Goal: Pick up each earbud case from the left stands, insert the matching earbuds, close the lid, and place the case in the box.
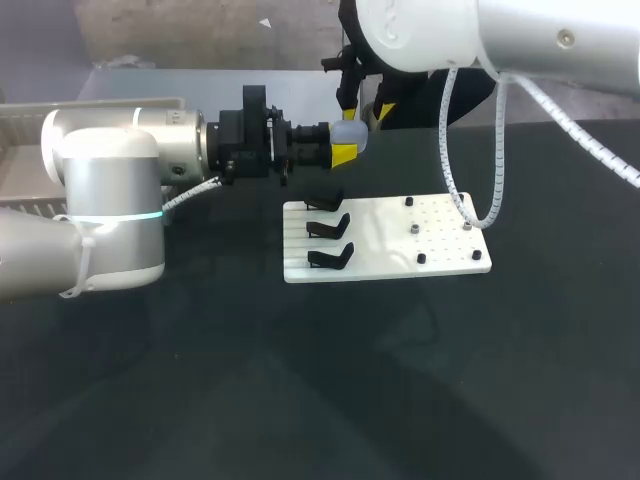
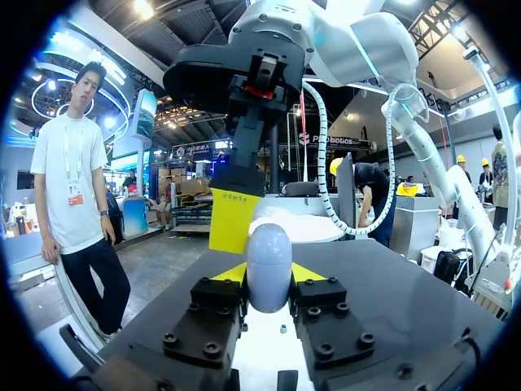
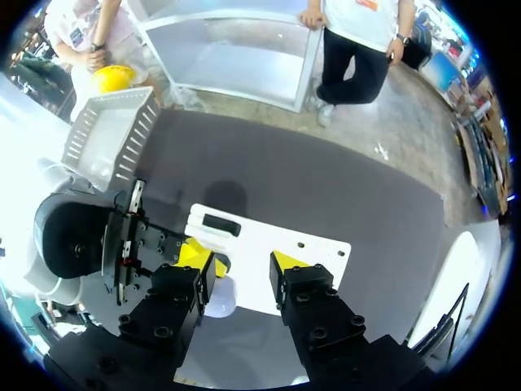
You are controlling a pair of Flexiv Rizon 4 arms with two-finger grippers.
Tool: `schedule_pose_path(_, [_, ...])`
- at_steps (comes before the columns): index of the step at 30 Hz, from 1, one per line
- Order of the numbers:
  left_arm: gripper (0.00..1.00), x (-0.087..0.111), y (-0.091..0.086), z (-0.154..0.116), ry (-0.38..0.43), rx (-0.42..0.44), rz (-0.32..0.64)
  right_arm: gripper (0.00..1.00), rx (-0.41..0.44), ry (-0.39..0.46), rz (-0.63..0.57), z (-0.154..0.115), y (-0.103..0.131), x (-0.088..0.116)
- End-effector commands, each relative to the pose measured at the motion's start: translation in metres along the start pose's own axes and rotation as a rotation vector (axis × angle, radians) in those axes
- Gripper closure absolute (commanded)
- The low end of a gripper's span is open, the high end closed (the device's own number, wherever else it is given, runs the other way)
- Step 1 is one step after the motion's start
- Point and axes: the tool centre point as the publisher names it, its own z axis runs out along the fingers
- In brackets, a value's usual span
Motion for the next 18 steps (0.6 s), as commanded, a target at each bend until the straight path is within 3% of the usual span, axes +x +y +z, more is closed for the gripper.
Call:
schedule_pose_path(1, [1.0,0.001,-0.002,0.0,-0.003,-0.007,0.003,0.56,0.002,-0.049,0.014,-0.001,0.0,0.014])
schedule_pose_path(8, [1.0,-0.001,-0.002,-0.003,-0.005,-0.008,0.01,0.52,-0.038,-0.183,0.115,-0.032,-0.014,0.01])
schedule_pose_path(13, [1.0,-0.012,0.006,-0.038,-0.006,-0.07,0.06,0.0,-0.086,-0.303,0.209,-0.054,-0.032,0.019])
schedule_pose_path(18, [1.0,-0.028,0.024,-0.098,0.055,-0.16,0.129,0.0,-0.102,-0.371,0.274,-0.059,-0.042,0.039])
